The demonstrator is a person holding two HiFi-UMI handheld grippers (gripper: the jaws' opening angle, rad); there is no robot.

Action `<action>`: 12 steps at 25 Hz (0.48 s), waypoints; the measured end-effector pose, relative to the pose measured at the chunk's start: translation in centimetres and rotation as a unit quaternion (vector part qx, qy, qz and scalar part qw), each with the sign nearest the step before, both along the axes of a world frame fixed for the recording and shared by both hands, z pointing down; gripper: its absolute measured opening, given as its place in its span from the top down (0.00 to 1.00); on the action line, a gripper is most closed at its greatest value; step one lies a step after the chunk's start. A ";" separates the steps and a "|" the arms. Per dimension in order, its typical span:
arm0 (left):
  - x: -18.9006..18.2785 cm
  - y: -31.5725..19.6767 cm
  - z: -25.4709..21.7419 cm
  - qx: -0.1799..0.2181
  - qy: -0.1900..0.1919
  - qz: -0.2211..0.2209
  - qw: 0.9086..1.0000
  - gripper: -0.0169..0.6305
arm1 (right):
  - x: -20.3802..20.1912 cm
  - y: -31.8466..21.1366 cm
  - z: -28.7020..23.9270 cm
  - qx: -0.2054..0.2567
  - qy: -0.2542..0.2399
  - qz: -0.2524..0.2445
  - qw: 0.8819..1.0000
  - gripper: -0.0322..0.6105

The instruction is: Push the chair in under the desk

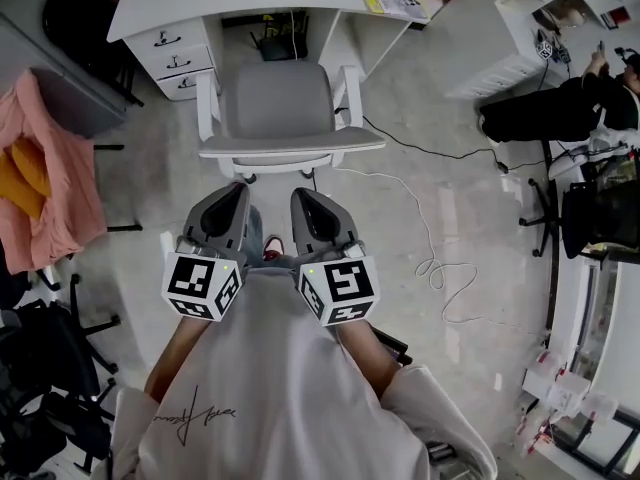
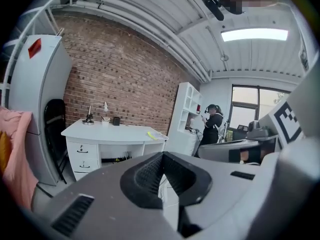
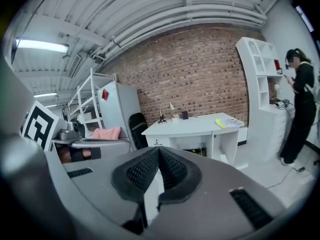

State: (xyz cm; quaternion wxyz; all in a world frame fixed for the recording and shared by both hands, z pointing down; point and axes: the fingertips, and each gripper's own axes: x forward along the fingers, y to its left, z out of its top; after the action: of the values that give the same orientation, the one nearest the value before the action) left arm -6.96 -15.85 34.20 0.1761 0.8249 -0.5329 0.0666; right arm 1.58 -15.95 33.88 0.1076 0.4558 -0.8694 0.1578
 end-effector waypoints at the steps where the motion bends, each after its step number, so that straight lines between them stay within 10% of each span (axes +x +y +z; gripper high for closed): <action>1: 0.0 0.0 -0.2 0.002 0.001 0.003 1.000 0.97 | -0.3 0.0 -0.1 0.000 0.001 -0.001 1.000 0.91; 12: -0.4 0.1 0.2 -0.016 0.026 0.002 1.000 0.97 | -2.8 1.2 -0.8 0.004 -0.013 -0.059 0.998 0.91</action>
State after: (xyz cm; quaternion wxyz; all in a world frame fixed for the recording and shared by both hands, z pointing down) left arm -7.33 -15.76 34.38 0.2030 0.8244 -0.5255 0.0545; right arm -1.25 -14.74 33.07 0.1034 0.4024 -0.8965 0.1537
